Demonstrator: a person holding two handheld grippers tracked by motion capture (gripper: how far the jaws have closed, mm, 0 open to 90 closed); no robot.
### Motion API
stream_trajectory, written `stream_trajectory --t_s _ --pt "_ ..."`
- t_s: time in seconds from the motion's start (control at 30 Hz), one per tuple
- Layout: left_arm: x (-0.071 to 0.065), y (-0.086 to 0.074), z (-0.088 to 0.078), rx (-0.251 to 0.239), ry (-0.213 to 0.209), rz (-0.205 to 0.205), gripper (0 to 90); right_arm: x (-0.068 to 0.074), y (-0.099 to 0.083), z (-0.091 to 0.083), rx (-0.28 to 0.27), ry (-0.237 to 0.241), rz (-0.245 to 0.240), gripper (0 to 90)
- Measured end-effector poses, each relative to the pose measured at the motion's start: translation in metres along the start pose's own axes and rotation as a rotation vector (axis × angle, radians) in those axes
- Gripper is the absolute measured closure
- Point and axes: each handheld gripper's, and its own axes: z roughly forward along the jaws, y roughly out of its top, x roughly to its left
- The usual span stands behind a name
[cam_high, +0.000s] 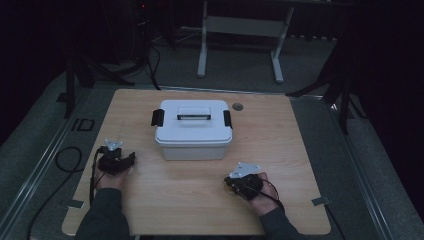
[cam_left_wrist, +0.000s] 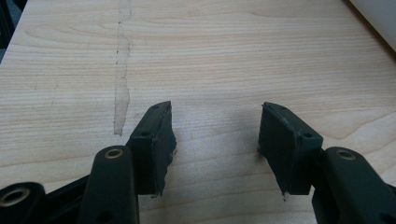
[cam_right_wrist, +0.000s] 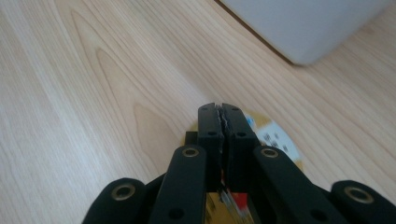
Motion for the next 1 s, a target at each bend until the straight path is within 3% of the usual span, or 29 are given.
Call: stream_trajectory --t_s 0.13,0.47,0.67,1.0 --pt "-0.001 0.000 0.001 0.000 0.001 0.001 45.0 0.000 -0.004 -0.003 -0.015 0.010 0.010 86.9" --pt "-0.001 0.000 0.001 0.000 -0.004 0.001 45.0 0.011 0.012 0.012 -0.027 0.035 -0.029 86.1" --pt "-0.001 0.000 0.001 -0.001 -0.006 0.000 45.2 0.008 0.007 0.014 -0.010 0.023 -0.018 87.1" --pt "-0.002 0.000 0.001 0.003 -0.009 0.007 45.7 -0.007 -0.011 0.001 0.000 -0.006 0.024 87.1"
